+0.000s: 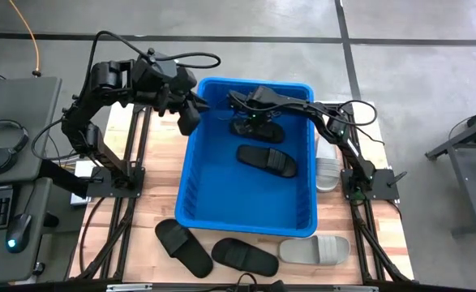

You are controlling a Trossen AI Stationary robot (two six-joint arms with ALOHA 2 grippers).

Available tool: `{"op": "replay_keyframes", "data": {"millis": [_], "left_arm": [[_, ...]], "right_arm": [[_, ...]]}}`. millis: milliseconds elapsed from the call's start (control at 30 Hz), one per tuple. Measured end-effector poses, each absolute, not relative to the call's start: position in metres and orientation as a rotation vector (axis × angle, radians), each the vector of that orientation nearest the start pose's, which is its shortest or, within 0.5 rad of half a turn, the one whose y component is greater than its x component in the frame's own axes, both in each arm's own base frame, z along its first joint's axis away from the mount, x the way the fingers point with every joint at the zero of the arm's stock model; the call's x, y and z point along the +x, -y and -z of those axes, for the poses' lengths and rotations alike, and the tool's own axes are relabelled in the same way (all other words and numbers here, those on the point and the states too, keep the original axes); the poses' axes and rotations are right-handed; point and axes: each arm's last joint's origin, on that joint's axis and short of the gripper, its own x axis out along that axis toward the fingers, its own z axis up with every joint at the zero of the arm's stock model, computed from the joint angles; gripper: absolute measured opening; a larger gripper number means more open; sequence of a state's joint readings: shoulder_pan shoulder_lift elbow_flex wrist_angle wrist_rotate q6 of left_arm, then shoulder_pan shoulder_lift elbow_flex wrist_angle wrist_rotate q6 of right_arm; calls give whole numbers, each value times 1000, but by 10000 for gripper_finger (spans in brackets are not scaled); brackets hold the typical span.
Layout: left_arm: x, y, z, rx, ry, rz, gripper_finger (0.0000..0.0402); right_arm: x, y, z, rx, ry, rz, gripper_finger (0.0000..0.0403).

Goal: Pick and place slides into bin
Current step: Put the black slipper into the blue bin

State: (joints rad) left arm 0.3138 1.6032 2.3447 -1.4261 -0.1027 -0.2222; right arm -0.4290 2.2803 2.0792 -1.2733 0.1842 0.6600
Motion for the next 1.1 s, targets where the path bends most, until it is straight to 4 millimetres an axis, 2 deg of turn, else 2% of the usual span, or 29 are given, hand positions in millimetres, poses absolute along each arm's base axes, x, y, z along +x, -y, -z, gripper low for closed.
{"op": "replay_keyframes", "data": {"millis": [233, 433, 633, 767, 1100], "left_arm": [[231, -77, -516, -280, -647, -457, 90], [230, -77, -516, -281, -649, -455, 90], [229, -76, -515, -280, -665, -439, 90], [229, -76, -515, -277, -666, -436, 90], [229, -76, -515, -264, -668, -431, 90]], "right_arm": [[407, 199, -218, 718, -1251, 1033, 195], [407, 203, -201, 763, -1308, 1054, 195], [407, 200, -201, 737, -1302, 1100, 186], [403, 200, -201, 732, -1337, 1121, 153], [402, 199, -201, 708, -1355, 1116, 34]]}}
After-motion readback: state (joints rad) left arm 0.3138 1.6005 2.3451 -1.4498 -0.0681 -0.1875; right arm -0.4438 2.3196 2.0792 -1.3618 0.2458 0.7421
